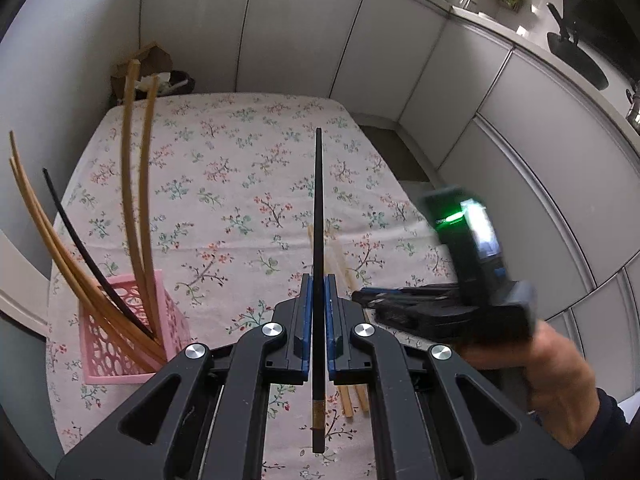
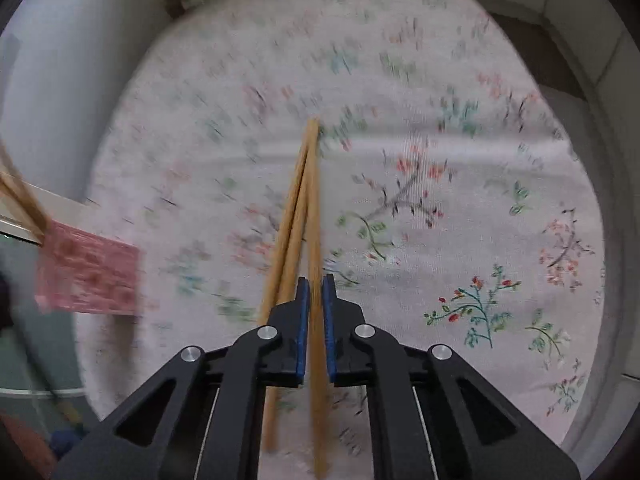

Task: Organize utensils
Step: 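Lift both held chopsticks and carry them toward the pink holder, then lower both chopsticks into the pink holder and open both tools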

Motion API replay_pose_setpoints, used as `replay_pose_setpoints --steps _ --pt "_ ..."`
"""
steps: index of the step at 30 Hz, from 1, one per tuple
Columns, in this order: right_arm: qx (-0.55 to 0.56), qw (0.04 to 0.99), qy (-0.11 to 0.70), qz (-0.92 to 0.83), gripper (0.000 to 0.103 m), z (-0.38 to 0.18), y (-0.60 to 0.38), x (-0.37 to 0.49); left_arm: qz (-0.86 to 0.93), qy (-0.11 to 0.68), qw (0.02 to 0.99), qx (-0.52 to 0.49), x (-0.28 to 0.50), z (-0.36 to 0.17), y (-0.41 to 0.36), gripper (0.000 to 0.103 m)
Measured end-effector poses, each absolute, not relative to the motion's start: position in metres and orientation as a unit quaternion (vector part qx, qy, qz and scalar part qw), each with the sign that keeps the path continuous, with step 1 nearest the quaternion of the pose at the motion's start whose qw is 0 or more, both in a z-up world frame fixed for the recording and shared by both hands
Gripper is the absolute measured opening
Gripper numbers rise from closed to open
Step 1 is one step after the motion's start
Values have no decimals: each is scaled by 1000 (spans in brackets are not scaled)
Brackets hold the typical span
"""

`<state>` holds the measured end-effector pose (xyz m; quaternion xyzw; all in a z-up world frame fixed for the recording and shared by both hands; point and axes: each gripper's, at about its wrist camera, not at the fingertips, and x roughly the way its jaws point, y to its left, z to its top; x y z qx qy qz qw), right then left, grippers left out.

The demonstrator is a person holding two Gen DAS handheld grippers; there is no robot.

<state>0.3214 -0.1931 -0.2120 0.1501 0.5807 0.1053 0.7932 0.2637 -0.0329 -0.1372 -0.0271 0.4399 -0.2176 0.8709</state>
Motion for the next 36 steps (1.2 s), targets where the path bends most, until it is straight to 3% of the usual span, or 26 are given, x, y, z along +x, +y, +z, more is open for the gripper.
replay_pose_setpoints --steps 8,21,36 --pt "176 834 512 109 7 -173 -209 302 -225 410 883 -34 259 -123 -29 5" --pt "165 939 250 170 7 -66 -205 251 -183 327 926 -52 262 -91 19 5" --pt "142 947 196 211 7 -56 -177 231 -77 209 967 -126 256 -105 81 5"
